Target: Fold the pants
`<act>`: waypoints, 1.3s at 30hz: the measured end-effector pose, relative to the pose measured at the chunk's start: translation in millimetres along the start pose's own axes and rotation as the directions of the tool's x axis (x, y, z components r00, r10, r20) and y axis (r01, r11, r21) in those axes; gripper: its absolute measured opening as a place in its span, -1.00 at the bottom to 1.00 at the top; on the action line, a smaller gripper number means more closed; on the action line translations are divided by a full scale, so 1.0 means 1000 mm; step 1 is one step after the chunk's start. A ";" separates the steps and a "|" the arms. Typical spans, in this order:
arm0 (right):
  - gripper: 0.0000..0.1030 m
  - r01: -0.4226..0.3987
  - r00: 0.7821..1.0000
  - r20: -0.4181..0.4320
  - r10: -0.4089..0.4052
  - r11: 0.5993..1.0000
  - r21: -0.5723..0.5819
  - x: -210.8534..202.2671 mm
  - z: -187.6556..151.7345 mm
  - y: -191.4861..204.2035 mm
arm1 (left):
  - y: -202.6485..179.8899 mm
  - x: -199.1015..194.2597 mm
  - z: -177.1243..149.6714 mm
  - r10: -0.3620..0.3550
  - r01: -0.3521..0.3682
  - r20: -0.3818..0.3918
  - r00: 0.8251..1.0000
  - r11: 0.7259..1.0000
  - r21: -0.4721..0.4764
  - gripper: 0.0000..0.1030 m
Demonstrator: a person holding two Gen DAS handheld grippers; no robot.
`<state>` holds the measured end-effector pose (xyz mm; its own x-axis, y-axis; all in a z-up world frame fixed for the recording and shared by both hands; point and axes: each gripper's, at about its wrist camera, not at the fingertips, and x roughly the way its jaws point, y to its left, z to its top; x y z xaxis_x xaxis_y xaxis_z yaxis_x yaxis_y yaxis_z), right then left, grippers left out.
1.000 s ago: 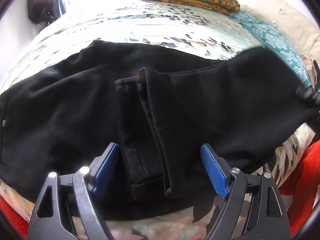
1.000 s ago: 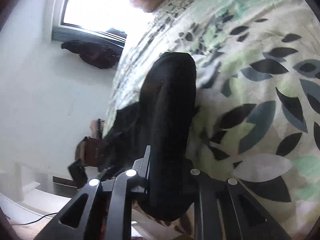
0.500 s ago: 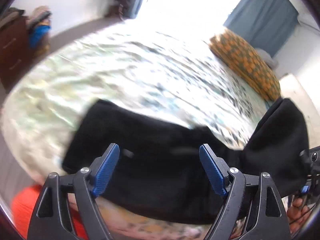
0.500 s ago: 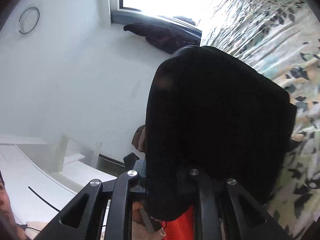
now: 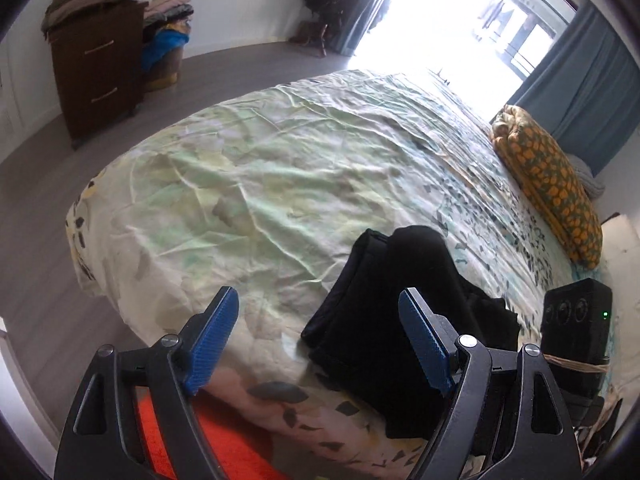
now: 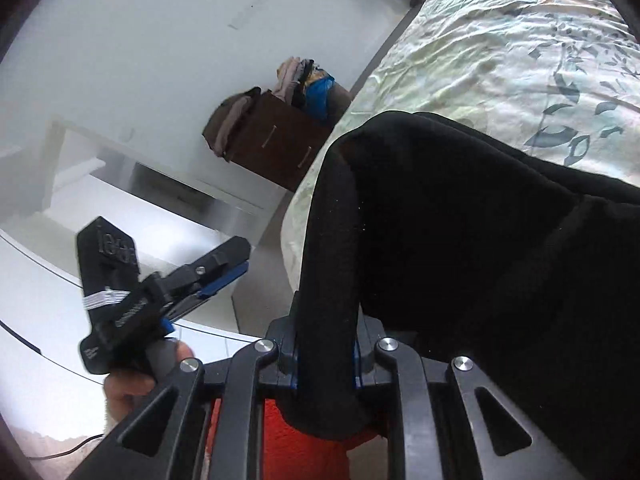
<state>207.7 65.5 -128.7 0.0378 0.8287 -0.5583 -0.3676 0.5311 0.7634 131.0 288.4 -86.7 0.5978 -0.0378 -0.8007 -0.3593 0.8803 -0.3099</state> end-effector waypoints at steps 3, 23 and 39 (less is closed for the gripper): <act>0.00 0.054 0.998 -0.028 -0.053 0.998 0.026 0.026 0.004 -0.002 | -0.005 -0.005 0.003 -0.015 0.015 0.008 1.000 1.000 0.004 0.63; 1.00 0.580 0.814 0.050 -0.578 0.805 -0.124 -0.101 -0.126 -0.103 | -0.082 0.067 -0.053 0.170 -0.053 -0.131 0.977 0.783 0.619 0.71; 1.00 0.369 0.926 -0.020 -0.376 0.916 -0.160 -0.090 -0.095 -0.061 | -0.043 0.067 -0.016 -0.031 0.144 -0.252 0.967 0.884 0.444 0.70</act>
<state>138.1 -57.7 -155.9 0.1545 0.5641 -0.8111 -0.4712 0.7636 0.4414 174.8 240.6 -135.0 0.4090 -0.1834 -0.8939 0.0867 0.9830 -0.1620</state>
